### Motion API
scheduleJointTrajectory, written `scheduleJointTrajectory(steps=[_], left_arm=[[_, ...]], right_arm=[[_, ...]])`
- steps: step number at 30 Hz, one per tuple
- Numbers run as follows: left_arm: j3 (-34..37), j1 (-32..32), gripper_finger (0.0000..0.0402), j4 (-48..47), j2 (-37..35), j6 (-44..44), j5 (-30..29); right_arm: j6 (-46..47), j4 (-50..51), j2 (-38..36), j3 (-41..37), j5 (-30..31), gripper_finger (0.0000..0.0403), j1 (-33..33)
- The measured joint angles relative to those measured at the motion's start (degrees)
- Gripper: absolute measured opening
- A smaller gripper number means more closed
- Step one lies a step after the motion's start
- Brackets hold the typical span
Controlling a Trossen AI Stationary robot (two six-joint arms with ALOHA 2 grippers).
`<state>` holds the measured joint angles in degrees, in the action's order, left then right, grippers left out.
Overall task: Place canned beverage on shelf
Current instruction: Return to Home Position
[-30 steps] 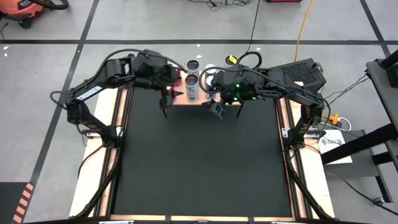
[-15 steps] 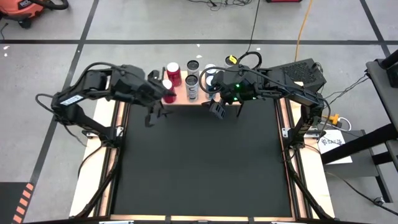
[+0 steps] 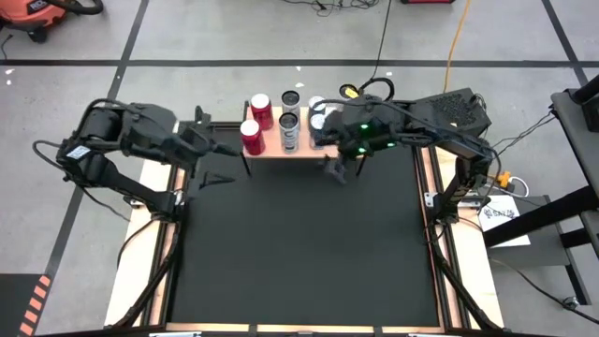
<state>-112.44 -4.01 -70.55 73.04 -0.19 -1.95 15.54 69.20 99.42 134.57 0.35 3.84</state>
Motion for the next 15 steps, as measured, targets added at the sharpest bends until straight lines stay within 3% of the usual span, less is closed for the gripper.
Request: scheduleJointTrajectory(steps=[6,15], left_arm=[[0.00,-3.32,0.0279,-0.95,-3.22,-1.57,0.18],[0.00,-8.76,0.0279,-1.13,-8.39,-4.03,-2.63]], right_arm=[[-1.69,-1.67,-5.98,-0.01,-9.80,0.0308,-0.63],[-5.97,-4.86,-17.38,0.06,-10.11,0.0308,-6.05]])
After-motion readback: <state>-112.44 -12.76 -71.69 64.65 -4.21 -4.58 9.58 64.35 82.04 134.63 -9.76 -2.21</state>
